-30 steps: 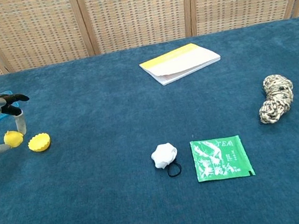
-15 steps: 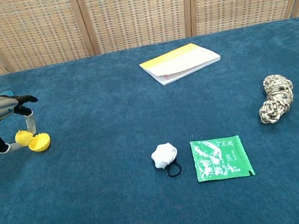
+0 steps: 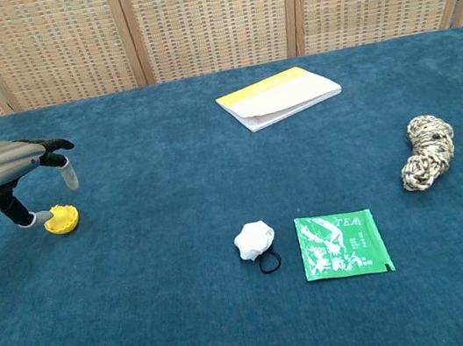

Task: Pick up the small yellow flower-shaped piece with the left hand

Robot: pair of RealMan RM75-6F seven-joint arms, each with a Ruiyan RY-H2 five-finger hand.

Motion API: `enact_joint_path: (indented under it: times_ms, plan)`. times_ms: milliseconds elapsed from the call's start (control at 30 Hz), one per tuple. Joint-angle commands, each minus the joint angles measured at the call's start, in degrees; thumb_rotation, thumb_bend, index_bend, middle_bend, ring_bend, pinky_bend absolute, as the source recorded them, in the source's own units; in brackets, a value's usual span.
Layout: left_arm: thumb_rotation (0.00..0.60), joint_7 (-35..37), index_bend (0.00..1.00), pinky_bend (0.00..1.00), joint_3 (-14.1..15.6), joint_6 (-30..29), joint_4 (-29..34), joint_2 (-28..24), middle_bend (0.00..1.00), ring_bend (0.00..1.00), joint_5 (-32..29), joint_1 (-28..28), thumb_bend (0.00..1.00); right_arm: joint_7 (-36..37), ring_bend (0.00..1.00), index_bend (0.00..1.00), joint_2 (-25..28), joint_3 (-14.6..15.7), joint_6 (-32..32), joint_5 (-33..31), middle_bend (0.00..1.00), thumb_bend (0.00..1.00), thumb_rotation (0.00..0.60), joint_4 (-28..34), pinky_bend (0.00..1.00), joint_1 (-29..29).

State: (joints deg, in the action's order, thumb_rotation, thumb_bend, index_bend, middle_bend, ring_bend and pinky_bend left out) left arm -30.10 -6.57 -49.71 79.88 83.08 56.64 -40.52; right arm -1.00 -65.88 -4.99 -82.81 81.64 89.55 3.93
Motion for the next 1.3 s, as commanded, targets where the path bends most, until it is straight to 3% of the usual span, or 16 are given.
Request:
enact_joint_path:
  times_ms: [33, 233, 433, 600, 667, 733, 1033, 1167, 1300]
  plan:
    - [0.6, -1.16, 0.23, 0.0, 0.56, 1.2, 0.92, -0.62, 0.0, 0.0, -1.1, -0.61, 0.35, 0.09, 0.0, 0.0, -0.02, -0.07, -0.13, -0.04, 0.0, 0.0, 0.6, -0.05, 0.0, -0.04]
    - [0.6, -3.17, 0.12, 0.0, 0.79, 1.12, 4.17, -2.75, 0.0, 0.0, -4.95, -1.26, 0.35, 0.86, 0.0, 0.0, 0.07, -0.13, -0.42, 0.14, 0.0, 0.0, 0.6, -0.19, 0.0, -0.13]
    - [0.6, 1.53, 0.05, 0.0, -0.5, -4.86, 11.19, -7.28, 0.0, 0.0, -2.47, 1.58, 0.34, 0.82, 0.0, 0.0, 0.03, 0.07, 0.04, 0.23, 0.0, 0.0, 0.6, -0.29, 0.0, 0.04]
    - [0.6, 6.16, 0.02, 0.0, 1.25, -16.4, 20.69, -12.84, 0.0, 0.0, 6.44, 8.35, 0.33, 0.41, 0.0, 0.0, -0.08, 0.29, -0.02, 0.66, 0.0, 0.0, 0.6, -0.19, 0.0, 0.09]
    - [0.6, 6.91, 0.0, 0.0, 4.48, -25.06, 24.97, -15.3, 0.0, 0.0, 12.33, 14.04, 0.33, 0.23, 0.0, 0.0, -0.02, 0.63, 0.03, 1.29, 0.0, 0.0, 0.6, -0.08, 0.0, 0.16]
    - [0.6, 6.96, 0.0, 0.0, 7.17, -29.73, 26.44, -16.05, 0.0, 0.0, 15.75, 17.77, 0.33, 0.18, 0.0, 0.0, -0.06, 0.7, -0.42, 1.76, 0.0, 0.0, 0.6, -0.01, 0.0, 0.08]
    - [0.6, 6.04, 0.0, 0.0, 13.81, -40.54, 23.78, -15.43, 0.0, 0.0, 25.45, 28.25, 0.29, -1.43, 0.0, 0.0, -0.6, 1.14, -2.41, 4.08, 0.0, 0.0, 0.6, 0.46, 0.0, -0.15]
    - [0.6, 7.09, 0.0, 0.0, 14.74, -40.51, 20.79, -14.28, 0.0, 0.0, 24.92, 30.81, 0.25, -2.22, 0.0, 0.0, -0.97, 1.37, -3.15, 4.99, 0.0, 0.0, 0.6, 0.51, 0.0, -0.26]
    - [0.6, 7.16, 0.0, 0.0, 13.77, -40.18, 18.93, -13.71, 0.0, 0.0, 24.42, 31.56, 0.25, -2.79, 0.0, 0.0, -1.17, 1.65, -3.3, 5.56, 0.0, 0.0, 0.6, 0.59, 0.0, -0.27]
